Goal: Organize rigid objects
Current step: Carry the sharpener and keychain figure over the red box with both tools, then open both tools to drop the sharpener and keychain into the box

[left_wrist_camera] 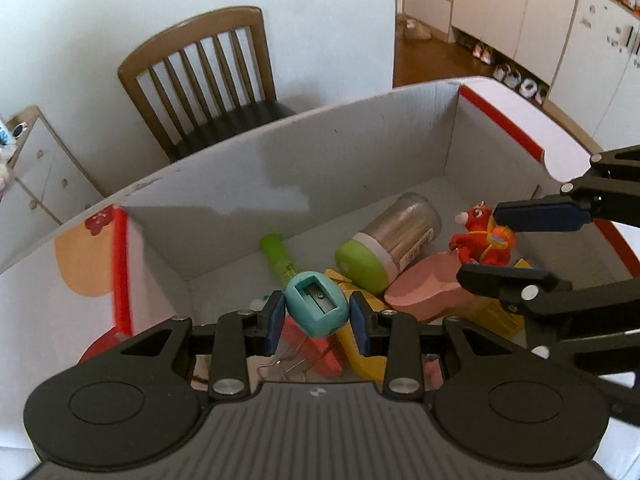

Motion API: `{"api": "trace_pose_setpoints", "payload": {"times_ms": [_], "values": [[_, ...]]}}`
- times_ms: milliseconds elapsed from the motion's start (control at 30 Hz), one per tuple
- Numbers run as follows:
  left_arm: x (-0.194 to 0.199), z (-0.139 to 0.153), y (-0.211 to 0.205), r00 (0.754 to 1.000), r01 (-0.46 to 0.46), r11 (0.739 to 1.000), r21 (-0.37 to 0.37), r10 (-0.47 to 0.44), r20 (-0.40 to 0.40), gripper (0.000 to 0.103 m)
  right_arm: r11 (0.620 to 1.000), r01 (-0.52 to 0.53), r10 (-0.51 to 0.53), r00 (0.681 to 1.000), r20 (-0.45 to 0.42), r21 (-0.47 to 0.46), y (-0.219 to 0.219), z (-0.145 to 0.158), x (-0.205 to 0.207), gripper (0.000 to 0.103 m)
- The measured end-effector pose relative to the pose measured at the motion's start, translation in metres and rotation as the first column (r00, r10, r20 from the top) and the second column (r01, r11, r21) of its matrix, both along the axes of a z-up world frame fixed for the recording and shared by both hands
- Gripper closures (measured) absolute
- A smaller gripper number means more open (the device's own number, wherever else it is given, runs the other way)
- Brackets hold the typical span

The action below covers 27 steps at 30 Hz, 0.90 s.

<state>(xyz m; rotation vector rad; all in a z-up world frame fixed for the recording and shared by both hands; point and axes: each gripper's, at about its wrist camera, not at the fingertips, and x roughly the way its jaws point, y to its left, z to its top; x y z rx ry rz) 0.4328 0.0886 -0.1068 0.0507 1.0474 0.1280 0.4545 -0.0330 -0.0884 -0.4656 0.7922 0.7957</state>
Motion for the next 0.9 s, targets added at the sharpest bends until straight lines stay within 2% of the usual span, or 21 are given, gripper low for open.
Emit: {"api": "trace_pose_setpoints", "payload": {"times_ms": [167, 333, 500, 633, 900], "values": [[0.012, -0.012, -0.001, 0.998, 0.015, 1.0, -0.01, -0.016, -0.063, 0.069, 0.999, -0.014, 0.013, 0.999, -0.034, -0.035, 0.004, -0.008, 0.0, 0.067], [0.015, -0.015, 0.001, 0.996, 0.024, 0.998, -0.05, -0.029, -0.09, 0.069, 0.998, 0.001, -0.003, 0.999, -0.052, -0.055, 0.004, -0.012, -0.003, 0.066], [0.01, -0.014, 0.003, 0.998, -0.005, 0.998, -0.057, 0.001, -0.07, 0.066, 0.999, 0.008, -0.01, 0.999, -0.043, -0.046, 0.001, -0.01, -0.005, 0.058], [0.004, -0.009, 0.005, 0.998, -0.038, 0.998, -0.058, 0.035, -0.056, 0.052, 0.999, 0.023, -0.024, 0.999, -0.043, -0.022, -0.007, -0.005, -0.006, 0.054], [-0.014, 0.012, 0.0, 0.998, -0.054, 0.996, -0.066, 0.055, 0.013, 0.049, 0.999, 0.032, -0.032, 0.999, -0.015, 0.006, -0.018, 0.011, -0.016, 0.049]]}}
